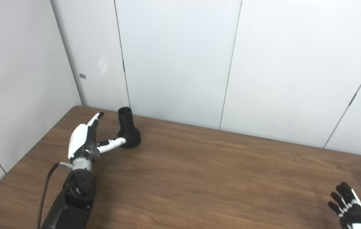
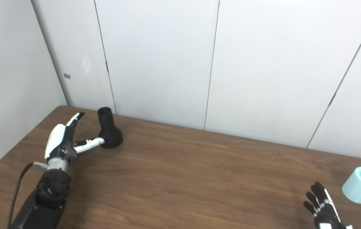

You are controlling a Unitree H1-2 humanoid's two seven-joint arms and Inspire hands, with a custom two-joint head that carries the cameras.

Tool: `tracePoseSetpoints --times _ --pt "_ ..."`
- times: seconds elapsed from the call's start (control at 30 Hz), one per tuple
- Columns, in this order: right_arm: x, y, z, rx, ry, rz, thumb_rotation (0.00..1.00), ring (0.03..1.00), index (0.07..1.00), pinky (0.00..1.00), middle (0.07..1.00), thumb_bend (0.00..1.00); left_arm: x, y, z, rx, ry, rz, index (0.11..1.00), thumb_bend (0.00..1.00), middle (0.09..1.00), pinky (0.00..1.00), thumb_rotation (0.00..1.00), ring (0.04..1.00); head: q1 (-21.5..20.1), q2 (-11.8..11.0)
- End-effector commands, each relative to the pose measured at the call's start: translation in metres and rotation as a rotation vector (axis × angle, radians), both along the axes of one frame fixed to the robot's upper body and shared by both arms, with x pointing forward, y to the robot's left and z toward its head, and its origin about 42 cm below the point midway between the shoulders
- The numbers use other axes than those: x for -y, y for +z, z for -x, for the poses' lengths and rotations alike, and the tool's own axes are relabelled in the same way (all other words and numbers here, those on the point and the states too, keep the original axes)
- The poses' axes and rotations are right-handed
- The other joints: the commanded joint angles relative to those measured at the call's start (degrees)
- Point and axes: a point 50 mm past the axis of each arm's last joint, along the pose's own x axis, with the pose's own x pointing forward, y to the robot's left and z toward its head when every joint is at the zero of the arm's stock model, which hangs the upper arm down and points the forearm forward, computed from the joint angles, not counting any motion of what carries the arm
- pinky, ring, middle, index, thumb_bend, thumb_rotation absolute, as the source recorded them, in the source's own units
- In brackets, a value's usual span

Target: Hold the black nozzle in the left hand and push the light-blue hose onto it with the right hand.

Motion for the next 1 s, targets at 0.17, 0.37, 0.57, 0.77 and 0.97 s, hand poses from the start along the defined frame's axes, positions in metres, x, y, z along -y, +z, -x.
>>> tracePoseSetpoints --times 0.17,0.37,0.57,0.77,0.97 --pt "0.000 -0.043 0.024 -0.137 -0.025 -0.022 0.92 0.905 0.932 0.87 0.920 0.73 -0.002 0.032 -0.029 0.003 -0.012 -0.203 0.890 1.00 0.908 0.99 0.61 0.940 -0.11 0.22" --pt "-0.002 -0.042 0.023 -0.139 -0.031 -0.008 0.93 0.910 0.935 0.88 0.920 0.71 0.003 0.030 -0.041 -0.061 -0.025 -0.234 0.895 1.00 0.921 1.00 0.62 0.977 -0.23 0.25" --pt "-0.003 -0.042 0.022 -0.131 -0.031 0.002 0.94 0.914 0.934 0.89 0.921 0.69 0.007 0.028 -0.052 -0.108 -0.022 -0.235 0.890 1.00 0.916 1.00 0.61 0.966 -0.67 0.27" --pt "-0.004 -0.042 0.023 -0.132 -0.034 0.013 0.94 0.906 0.932 0.86 0.914 0.69 0.010 0.029 -0.062 -0.136 -0.030 -0.210 0.900 1.00 0.925 1.00 0.61 0.972 -0.95 0.34" --pt "-0.006 -0.041 0.024 -0.132 -0.035 0.017 0.94 0.916 0.935 0.88 0.915 0.68 0.011 0.031 -0.075 -0.136 -0.036 -0.180 0.898 1.00 0.930 1.00 0.63 0.981 -1.32 0.38"
